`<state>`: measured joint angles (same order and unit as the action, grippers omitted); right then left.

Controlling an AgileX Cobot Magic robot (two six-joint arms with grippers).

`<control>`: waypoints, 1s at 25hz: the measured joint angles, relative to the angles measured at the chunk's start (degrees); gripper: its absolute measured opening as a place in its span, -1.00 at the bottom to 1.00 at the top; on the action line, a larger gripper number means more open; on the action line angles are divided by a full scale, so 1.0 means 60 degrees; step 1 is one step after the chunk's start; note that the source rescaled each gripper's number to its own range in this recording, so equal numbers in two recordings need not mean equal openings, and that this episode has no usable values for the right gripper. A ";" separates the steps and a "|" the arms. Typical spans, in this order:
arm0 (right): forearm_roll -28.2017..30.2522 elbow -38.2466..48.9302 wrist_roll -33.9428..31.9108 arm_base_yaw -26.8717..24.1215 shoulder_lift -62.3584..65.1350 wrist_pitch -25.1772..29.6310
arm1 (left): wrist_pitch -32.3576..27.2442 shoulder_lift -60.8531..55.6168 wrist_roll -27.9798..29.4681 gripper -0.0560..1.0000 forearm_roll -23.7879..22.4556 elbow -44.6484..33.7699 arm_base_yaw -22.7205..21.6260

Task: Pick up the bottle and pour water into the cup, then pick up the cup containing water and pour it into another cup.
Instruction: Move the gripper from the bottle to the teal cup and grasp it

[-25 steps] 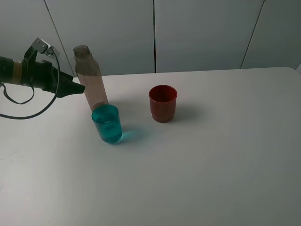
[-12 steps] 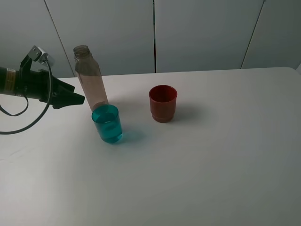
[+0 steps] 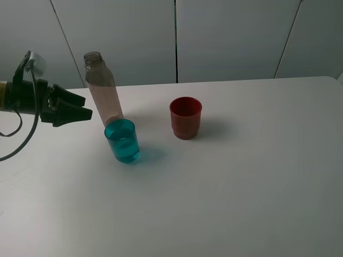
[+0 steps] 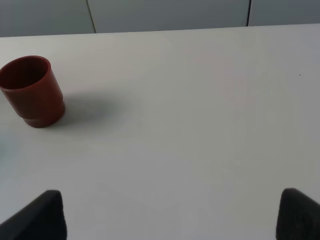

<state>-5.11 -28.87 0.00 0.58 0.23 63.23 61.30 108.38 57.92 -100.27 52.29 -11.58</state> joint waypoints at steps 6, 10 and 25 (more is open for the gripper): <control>0.0000 0.0000 0.0000 0.0000 0.0000 0.0000 | 0.1074 0.0231 -0.2566 0.94 0.0000 0.0000 -0.0136; 0.0000 0.0000 0.0000 0.0000 0.0000 0.0000 | 0.1129 0.0746 -0.2942 0.94 0.0000 0.0000 -0.0145; 0.0000 0.0000 0.0000 0.0000 0.0000 0.0000 | 0.1329 0.1098 -0.4803 0.94 0.0000 -0.0103 -0.0455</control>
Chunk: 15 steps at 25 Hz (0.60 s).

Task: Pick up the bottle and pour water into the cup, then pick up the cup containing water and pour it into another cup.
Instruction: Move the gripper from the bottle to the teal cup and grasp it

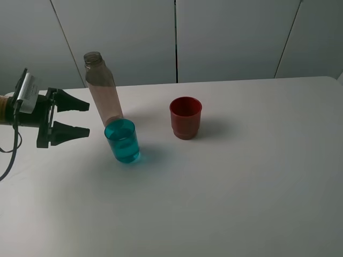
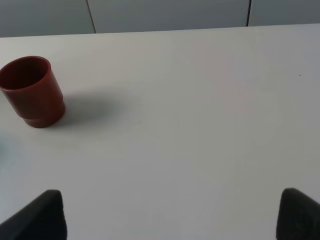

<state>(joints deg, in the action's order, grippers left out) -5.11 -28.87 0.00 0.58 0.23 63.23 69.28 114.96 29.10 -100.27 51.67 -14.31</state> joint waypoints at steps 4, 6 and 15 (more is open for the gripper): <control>0.0000 0.0000 0.0057 0.0000 0.0000 0.0000 | 0.0000 0.0026 -0.0150 0.94 0.0000 0.0000 -0.0229; 0.0000 0.0000 0.0000 0.0000 0.0000 0.0000 | 0.0018 0.0123 -0.0168 0.94 0.0000 0.0000 -0.0347; 0.0000 0.0000 0.0000 0.0000 0.0000 0.0000 | 0.0001 0.1096 -0.0360 0.94 0.0000 -0.0019 -0.0367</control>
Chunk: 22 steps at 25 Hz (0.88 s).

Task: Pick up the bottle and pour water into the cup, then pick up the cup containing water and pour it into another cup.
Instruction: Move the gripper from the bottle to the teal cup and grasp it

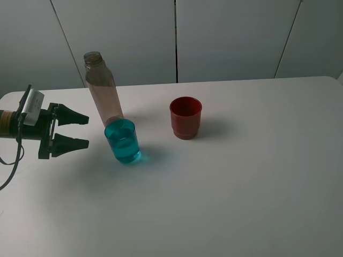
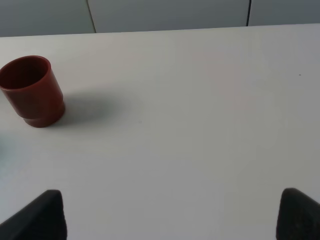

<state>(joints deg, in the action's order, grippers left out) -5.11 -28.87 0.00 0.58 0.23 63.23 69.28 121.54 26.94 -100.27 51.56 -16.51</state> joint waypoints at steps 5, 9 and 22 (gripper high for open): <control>0.0000 0.0000 0.0000 0.0000 0.0000 0.0000 | 0.0000 0.0000 -0.0292 0.94 0.0000 -0.0017 0.0068; 0.0000 0.0000 0.0000 0.0000 0.0000 0.0000 | 0.0000 0.0081 -0.0555 0.94 0.0000 -0.0017 0.0283; 0.0000 0.0000 0.0000 0.0000 0.0000 0.0000 | 0.0016 0.0534 -0.0632 0.94 0.0000 0.0083 0.0957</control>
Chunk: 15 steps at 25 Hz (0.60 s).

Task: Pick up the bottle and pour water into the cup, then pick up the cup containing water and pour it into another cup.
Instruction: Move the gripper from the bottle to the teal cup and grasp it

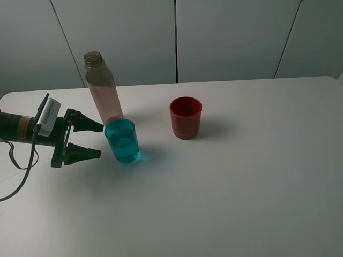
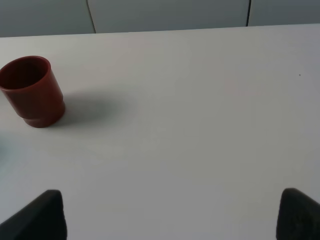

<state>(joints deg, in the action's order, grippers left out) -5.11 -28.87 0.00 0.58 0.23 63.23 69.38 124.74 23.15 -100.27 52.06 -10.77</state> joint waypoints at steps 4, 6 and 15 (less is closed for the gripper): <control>0.0000 0.0000 0.0000 0.0000 0.0000 0.0000 | 0.0000 0.0000 -0.0019 0.94 0.0018 0.0049 0.0189; 0.0000 0.0000 0.0057 0.0000 0.0000 0.0000 | 0.0017 0.0000 -0.0019 0.94 0.0018 0.0049 0.0277; 0.0000 0.0000 0.0000 0.0000 0.0000 0.0000 | 0.0017 0.0000 -0.0118 0.94 0.0018 0.0049 0.0468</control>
<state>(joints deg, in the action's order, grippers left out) -5.11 -28.87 0.00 0.58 0.23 63.23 69.48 124.74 22.44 -100.16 52.35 -7.96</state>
